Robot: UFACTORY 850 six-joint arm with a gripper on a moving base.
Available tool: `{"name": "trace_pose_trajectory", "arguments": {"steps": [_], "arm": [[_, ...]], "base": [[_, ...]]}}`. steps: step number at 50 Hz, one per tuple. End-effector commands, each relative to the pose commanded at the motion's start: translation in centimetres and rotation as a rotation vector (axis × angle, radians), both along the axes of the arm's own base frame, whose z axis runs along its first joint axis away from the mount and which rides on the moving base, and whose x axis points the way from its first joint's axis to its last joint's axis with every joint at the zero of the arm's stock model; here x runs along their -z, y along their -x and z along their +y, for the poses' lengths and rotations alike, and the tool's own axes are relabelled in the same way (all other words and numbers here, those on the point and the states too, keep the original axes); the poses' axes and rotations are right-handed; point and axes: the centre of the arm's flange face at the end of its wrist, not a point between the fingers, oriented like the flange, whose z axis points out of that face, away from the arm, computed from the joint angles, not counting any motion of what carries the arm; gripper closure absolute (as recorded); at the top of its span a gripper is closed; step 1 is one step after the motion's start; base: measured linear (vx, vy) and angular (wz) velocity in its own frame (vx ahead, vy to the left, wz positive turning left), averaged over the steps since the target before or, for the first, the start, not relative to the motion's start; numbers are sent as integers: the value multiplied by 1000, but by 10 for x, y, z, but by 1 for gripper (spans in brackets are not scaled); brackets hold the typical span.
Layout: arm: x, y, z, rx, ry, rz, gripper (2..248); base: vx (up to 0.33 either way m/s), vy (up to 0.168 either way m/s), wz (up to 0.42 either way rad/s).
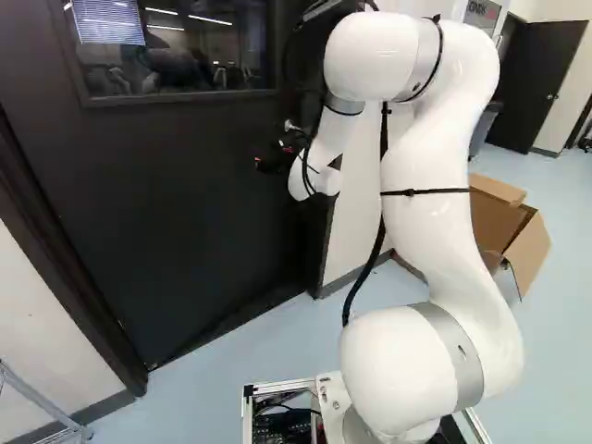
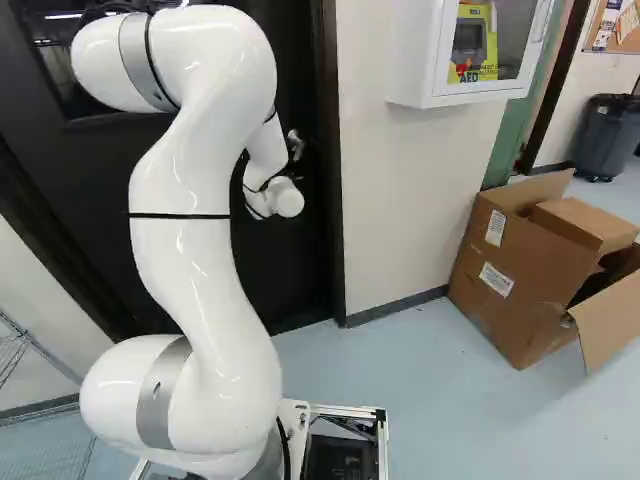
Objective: Open the door and move inside
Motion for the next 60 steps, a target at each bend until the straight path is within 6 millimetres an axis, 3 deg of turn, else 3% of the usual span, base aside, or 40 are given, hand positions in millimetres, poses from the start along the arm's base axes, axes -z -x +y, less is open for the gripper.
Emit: {"name": "trace_pose_trajectory", "arguments": {"steps": [38,48,60], "arm": [[11,-68,50,-120,-2,-105,3],[11,-66,56,-121,-7,-105,3],[7,-48,58,-106,-13,-78,3]], "base": [[0,0,0],[0,0,0],[0,0,0]]}}
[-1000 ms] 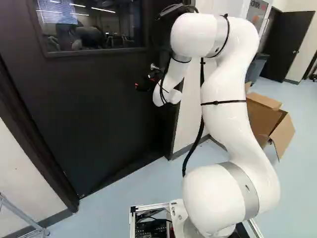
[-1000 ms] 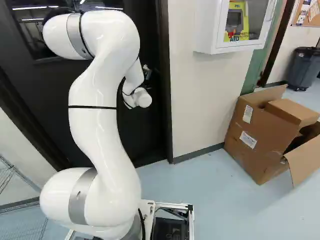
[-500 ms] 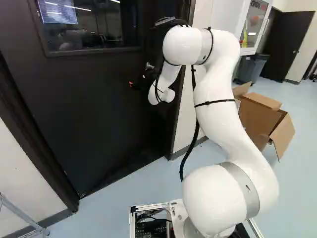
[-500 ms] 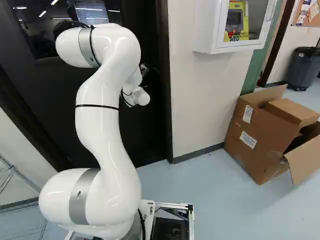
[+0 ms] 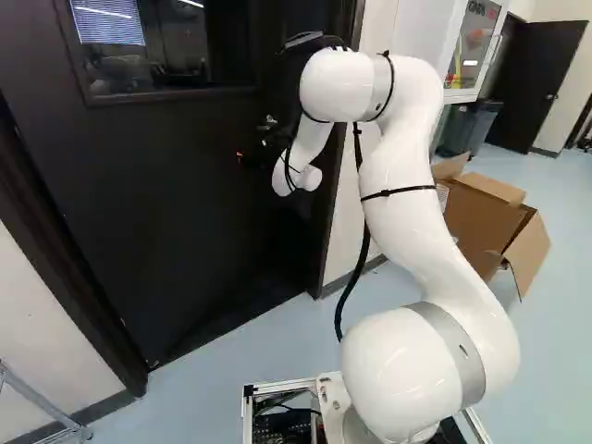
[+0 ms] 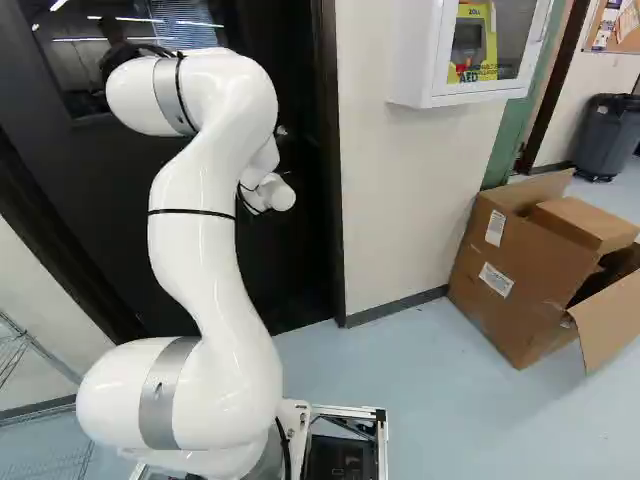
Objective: Open the door and move inside
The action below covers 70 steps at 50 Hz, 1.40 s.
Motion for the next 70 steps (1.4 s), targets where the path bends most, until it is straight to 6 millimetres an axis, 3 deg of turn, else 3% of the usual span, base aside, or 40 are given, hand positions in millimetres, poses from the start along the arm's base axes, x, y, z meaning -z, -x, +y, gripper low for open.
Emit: {"name": "trace_pose_trajectory", "arguments": {"steps": [51,70], "arm": [[-10,96,-3,81,10,154,3],[-13,128,10,55,15,177,3]], "base": [[0,0,0],[0,0,0]]}}
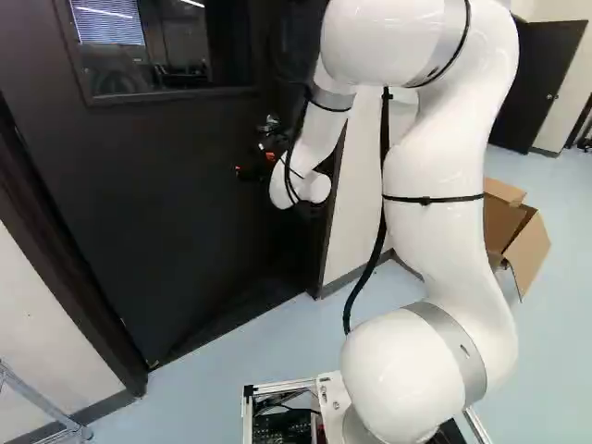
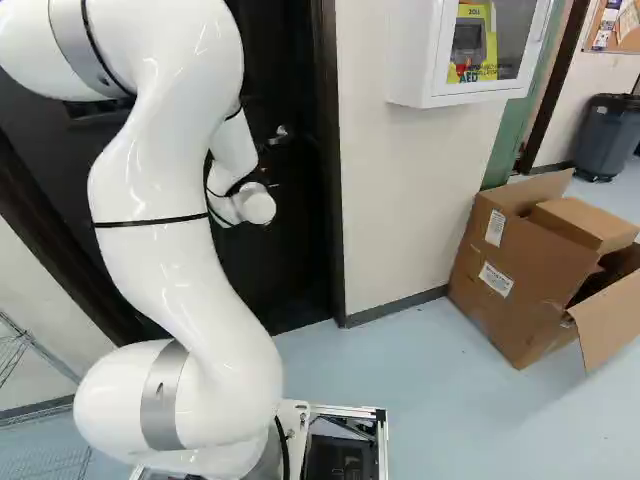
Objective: Open the door and move inside
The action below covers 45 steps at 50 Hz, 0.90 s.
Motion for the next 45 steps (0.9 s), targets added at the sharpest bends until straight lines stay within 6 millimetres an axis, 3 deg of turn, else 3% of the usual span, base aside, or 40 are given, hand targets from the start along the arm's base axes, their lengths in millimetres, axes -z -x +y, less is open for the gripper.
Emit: {"name": "trace_pose_trajectory", "arguments": {"steps": [26,45], "arm": [[-5,45,13,6,-18,26,3],[-8,78,6,76,-43,55,3]], "base": [[0,0,0],[0,0,0]]}}
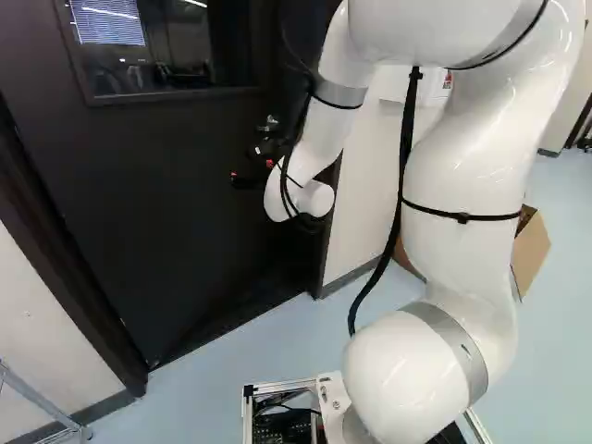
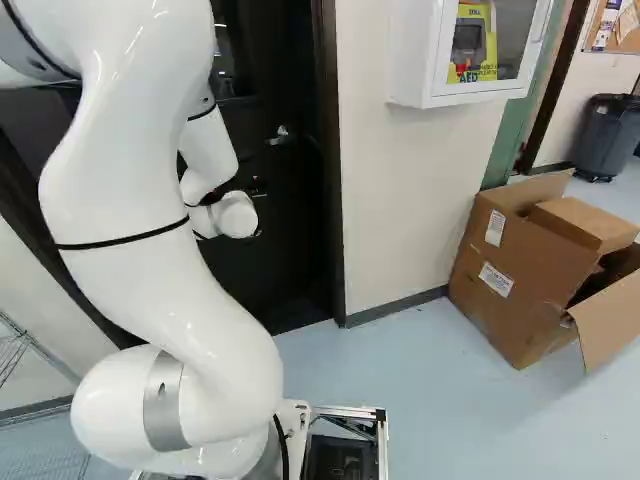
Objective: Open the door and move inside
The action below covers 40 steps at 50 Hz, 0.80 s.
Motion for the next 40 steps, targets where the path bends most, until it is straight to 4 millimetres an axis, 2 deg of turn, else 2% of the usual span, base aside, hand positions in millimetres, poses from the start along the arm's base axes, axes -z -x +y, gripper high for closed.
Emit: {"name": "trace_pose_trajectory", "arguments": {"steps": [40], "arm": [[-2,78,-39,141,-31,45,3]], "base": [[0,0,0]]}}
